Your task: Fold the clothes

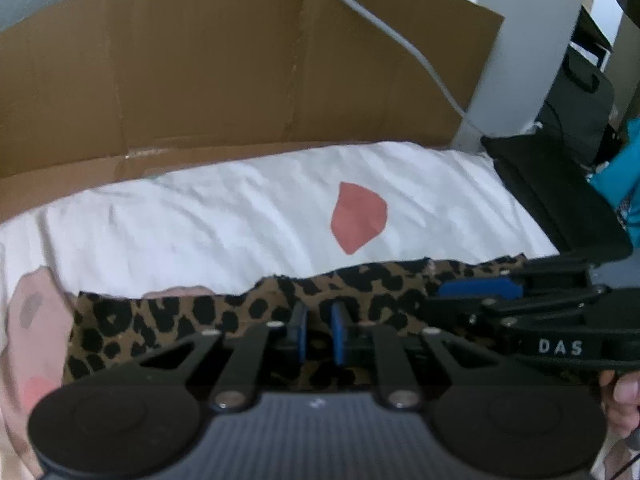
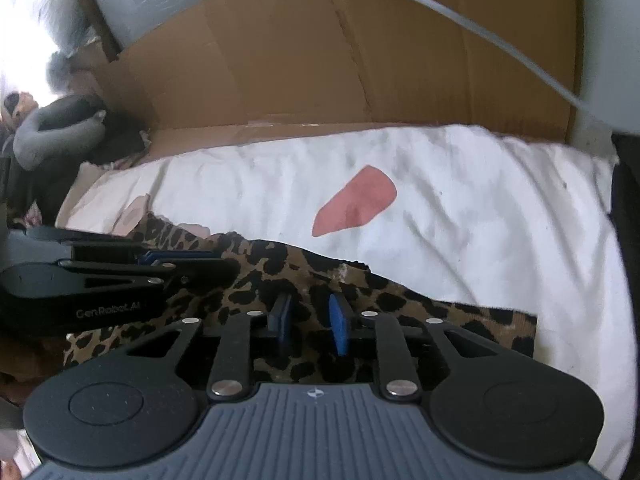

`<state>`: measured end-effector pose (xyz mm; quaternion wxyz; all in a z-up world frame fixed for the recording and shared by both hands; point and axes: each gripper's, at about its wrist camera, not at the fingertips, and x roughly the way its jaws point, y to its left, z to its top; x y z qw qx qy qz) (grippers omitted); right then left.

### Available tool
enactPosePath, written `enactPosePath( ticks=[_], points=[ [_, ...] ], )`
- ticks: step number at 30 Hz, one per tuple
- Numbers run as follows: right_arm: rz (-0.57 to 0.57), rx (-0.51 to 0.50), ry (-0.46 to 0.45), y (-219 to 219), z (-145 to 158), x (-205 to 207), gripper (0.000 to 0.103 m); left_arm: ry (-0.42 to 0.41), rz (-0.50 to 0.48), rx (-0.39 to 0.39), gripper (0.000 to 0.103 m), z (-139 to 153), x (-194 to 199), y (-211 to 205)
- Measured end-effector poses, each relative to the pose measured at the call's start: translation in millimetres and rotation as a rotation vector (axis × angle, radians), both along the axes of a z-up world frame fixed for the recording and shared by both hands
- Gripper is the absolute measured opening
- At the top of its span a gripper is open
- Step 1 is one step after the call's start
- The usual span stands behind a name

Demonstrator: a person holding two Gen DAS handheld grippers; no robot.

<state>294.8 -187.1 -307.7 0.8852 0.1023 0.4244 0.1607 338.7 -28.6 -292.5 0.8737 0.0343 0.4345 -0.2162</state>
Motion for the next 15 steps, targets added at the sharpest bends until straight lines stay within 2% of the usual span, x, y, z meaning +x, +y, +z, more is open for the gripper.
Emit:
enactPosePath(
  ticks=[4, 7, 11, 15],
  points=[
    [0.002, 0.006, 0.003, -1.6, -3.2, 1.3, 0.021, 0.001, 0.003, 0.007, 0.010, 8.9, -0.3, -1.3],
    [-0.002, 0.005, 0.003, -0.9, -3.5, 1.0, 0.021, 0.009, -0.028, -0.025, 0.010, 17.7, -8.4, -3.9],
    [-0.007, -0.008, 0.010, 1.4, 1.6, 0.4, 0.022, -0.002, -0.075, 0.022, 0.011, 10.7, -15.0, -17.2],
    [-0.014, -0.001, -0.023, -0.2, 16.3, -22.2, 0.028, 0.012, -0.049, -0.007, 0.008, 3.9, -8.2, -11.4]
  ],
)
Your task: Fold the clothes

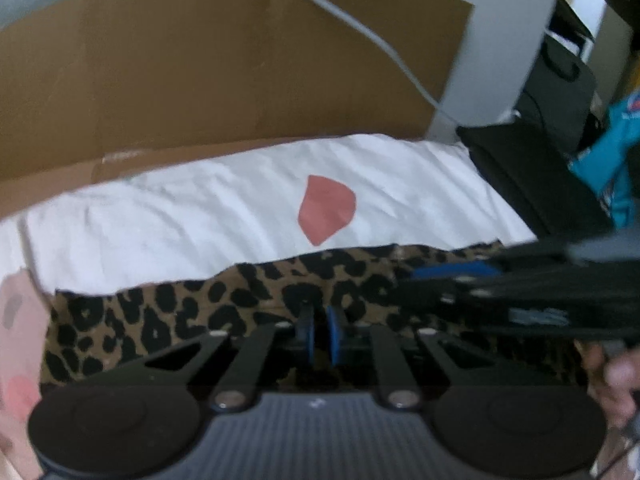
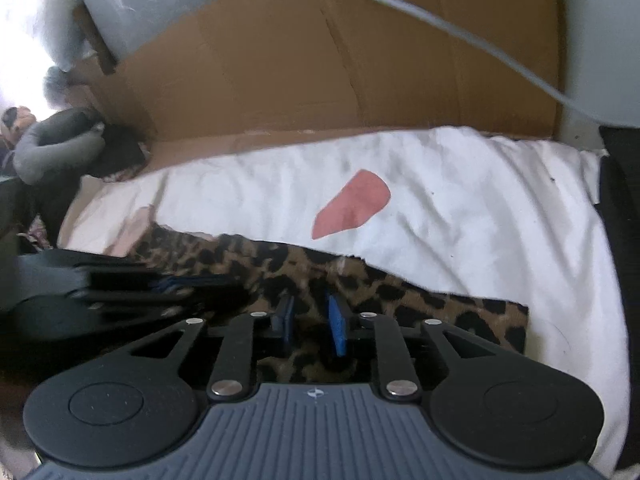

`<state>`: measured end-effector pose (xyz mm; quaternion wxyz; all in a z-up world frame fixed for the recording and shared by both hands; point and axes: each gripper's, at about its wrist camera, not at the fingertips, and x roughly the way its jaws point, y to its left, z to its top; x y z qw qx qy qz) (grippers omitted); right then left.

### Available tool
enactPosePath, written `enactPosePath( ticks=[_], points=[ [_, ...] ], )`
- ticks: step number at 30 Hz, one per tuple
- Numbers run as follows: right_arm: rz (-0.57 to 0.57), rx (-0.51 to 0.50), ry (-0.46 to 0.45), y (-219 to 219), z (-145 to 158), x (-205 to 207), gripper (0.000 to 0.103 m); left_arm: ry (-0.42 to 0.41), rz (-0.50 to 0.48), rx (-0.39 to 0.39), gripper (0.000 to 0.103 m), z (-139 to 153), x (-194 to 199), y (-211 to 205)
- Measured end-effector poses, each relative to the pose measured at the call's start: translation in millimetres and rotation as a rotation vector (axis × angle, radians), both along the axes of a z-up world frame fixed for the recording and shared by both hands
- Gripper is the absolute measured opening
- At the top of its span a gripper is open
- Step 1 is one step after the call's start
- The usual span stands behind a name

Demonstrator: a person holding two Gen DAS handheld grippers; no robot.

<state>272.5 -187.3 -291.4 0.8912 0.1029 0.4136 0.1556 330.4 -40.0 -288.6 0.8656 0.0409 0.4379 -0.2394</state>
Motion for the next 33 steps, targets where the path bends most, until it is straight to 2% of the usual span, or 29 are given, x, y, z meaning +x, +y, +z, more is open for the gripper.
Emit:
enactPosePath(
  ticks=[3, 8, 12, 18, 22, 28, 33],
  points=[
    [0.038, -0.033, -0.027, 6.3, 5.5, -24.5, 0.028, 0.016, 0.004, 0.015, 0.007, 0.5, -0.4, -0.7],
    [0.108, -0.103, 0.002, 16.1, -3.5, -56.0, 0.030, 0.035, 0.018, 0.025, 0.003, -1.8, 1.8, 0.8],
    [0.101, -0.152, 0.011, 2.2, -14.0, -80.0, 0.030, 0.021, 0.018, 0.051, 0.003, -2.6, -2.1, -1.3],
    [0.071, -0.148, 0.018, -23.0, -15.4, -107.0, 0.030, 0.027, 0.022, 0.074, 0.003, -2.7, -1.1, -4.9],
    [0.026, -0.118, 0.033, -27.5, -15.4, -107.7, 0.030, 0.022, -0.019, 0.129, 0.003, -0.2, 0.3, -12.4],
    [-0.022, -0.064, 0.047, -34.9, -19.7, -105.0, 0.028, 0.059, -0.066, 0.203, 0.003, 3.0, 8.2, -22.1],
    [-0.058, -0.037, 0.036, -40.6, -19.1, -109.9, 0.027, 0.131, -0.044, 0.220, 0.003, 5.2, 18.6, -25.8]
  ],
)
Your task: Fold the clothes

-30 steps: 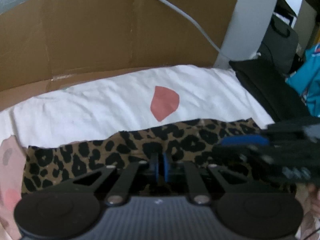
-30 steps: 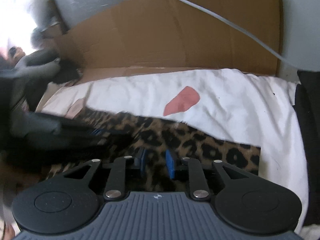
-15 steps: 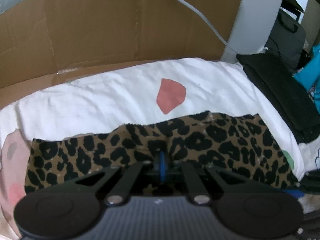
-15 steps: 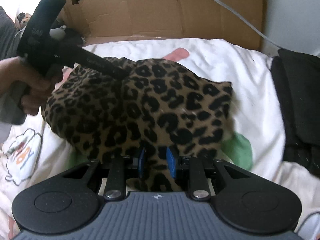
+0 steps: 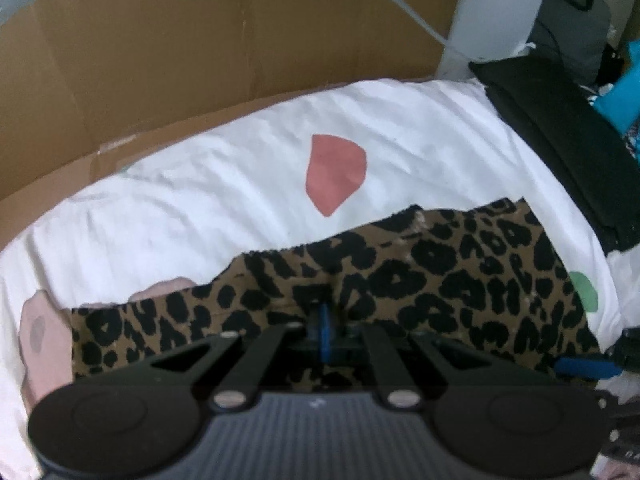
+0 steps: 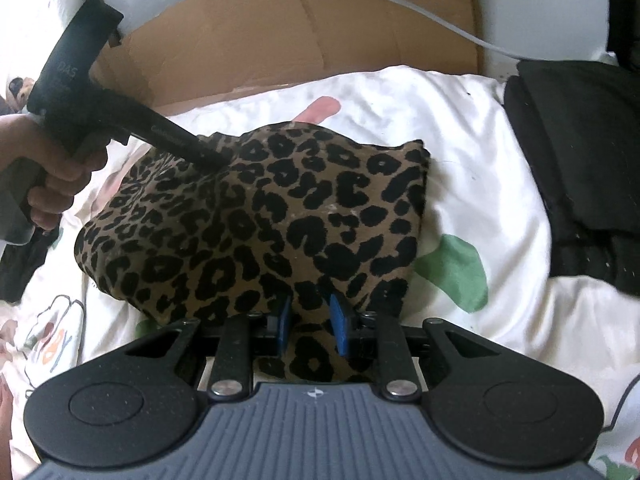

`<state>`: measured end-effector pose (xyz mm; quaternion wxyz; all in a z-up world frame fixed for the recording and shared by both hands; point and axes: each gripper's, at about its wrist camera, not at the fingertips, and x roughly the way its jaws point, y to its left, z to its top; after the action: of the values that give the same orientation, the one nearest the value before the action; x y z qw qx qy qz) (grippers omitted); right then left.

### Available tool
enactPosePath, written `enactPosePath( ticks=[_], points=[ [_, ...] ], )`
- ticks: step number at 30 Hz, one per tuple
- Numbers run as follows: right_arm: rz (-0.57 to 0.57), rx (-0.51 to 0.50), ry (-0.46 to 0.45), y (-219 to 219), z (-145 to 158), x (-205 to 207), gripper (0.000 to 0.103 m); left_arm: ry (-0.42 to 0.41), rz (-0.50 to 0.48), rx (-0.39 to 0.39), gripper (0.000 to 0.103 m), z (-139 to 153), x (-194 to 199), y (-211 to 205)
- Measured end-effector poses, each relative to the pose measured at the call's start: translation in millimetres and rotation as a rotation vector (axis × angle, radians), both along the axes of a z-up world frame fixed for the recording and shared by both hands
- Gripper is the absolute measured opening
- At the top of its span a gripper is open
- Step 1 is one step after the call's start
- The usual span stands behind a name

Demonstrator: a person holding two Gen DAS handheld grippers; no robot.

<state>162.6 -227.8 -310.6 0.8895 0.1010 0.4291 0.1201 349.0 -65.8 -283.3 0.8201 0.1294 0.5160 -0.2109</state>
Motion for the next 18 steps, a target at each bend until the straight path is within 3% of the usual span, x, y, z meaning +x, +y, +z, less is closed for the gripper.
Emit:
enactPosePath(
  ticks=[4, 7, 13, 18],
  points=[
    [0.000, -0.015, 0.004, 2.1, 5.4, 1.8, 0.028, 0.042, 0.064, 0.046, 0.002, 6.3, 4.4, -8.4],
    [0.007, -0.012, 0.000, 6.3, 8.0, 3.5, 0.030, 0.002, 0.071, 0.075, 0.006, 26.3, -1.3, -14.0],
    [-0.010, 0.042, 0.003, -0.1, 5.3, 3.5, 0.030, -0.088, 0.055, 0.010, 0.008, 62.9, -26.1, -1.6],
    [0.008, 0.029, 0.001, 1.0, 6.1, 3.2, 0.030, -0.111, 0.002, -0.092, 0.009, 63.2, -71.4, -1.2]
  ],
)
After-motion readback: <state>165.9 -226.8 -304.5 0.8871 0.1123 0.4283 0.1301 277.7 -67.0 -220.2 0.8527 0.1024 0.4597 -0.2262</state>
